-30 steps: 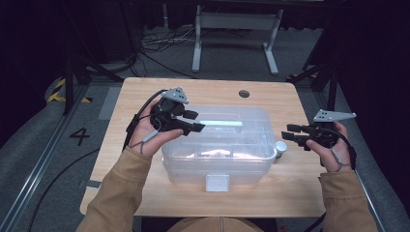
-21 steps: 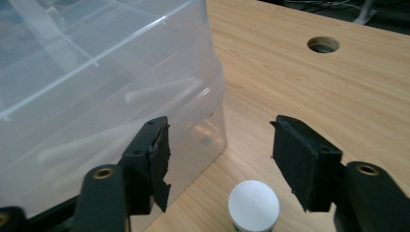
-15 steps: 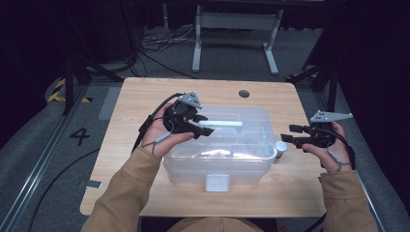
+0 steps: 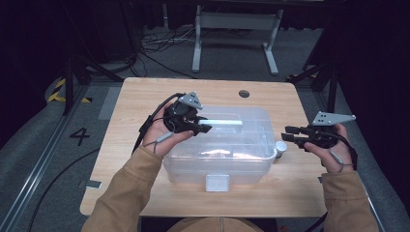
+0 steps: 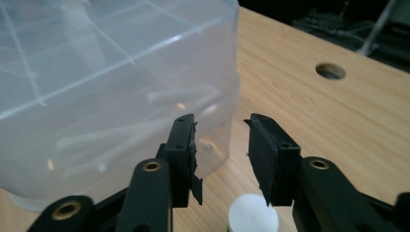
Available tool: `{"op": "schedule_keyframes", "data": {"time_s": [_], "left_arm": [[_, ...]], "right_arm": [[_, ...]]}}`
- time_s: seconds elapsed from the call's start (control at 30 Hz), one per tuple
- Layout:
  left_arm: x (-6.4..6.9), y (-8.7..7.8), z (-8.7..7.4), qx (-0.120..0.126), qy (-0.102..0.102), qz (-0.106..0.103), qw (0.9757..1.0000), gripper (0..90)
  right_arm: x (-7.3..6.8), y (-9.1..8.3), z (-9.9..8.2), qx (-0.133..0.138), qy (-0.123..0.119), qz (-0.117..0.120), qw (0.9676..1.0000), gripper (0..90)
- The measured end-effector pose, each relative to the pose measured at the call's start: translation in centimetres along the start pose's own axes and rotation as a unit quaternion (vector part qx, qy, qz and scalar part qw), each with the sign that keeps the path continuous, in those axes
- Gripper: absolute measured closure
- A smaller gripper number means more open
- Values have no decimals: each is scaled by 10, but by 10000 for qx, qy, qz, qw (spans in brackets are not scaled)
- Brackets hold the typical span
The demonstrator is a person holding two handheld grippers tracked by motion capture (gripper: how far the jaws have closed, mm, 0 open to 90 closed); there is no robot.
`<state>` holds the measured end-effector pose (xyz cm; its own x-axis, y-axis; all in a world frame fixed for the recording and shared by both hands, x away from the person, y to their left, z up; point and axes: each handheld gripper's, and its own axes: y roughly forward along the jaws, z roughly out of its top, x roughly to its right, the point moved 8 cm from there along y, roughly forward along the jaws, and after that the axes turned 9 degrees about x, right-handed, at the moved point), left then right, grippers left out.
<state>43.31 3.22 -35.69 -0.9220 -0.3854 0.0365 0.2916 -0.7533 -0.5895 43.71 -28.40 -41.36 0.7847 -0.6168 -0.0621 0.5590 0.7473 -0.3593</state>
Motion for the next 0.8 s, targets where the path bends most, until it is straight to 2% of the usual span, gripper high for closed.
{"op": "schedule_keyframes", "data": {"time_s": [0.03, 0.1, 0.23, 0.33, 0.8], "left_arm": [[0, 0, 1, -19, -6, 8, 10000, 700], [-1, 0, 2, -110, 10, 16, 9999, 703], [-3, 0, 4, -226, 20, -3, 9997, 707], [-4, -1, 5, -266, -10, -3, 9996, 708], [-17, -5, 20, -325, -97, 81, 9994, 708]], "right_arm": [[-2, 1, 1, 63, -24, 58, 10000, 645], [-6, 1, 1, 22, 66, 107, 9999, 643], [-5, -4, 1, -92, 183, -52, 9998, 671], [-6, -8, 2, -64, 327, -19, 9994, 691], [-16, -12, 9, 42, 244, 261, 9994, 720]]}}
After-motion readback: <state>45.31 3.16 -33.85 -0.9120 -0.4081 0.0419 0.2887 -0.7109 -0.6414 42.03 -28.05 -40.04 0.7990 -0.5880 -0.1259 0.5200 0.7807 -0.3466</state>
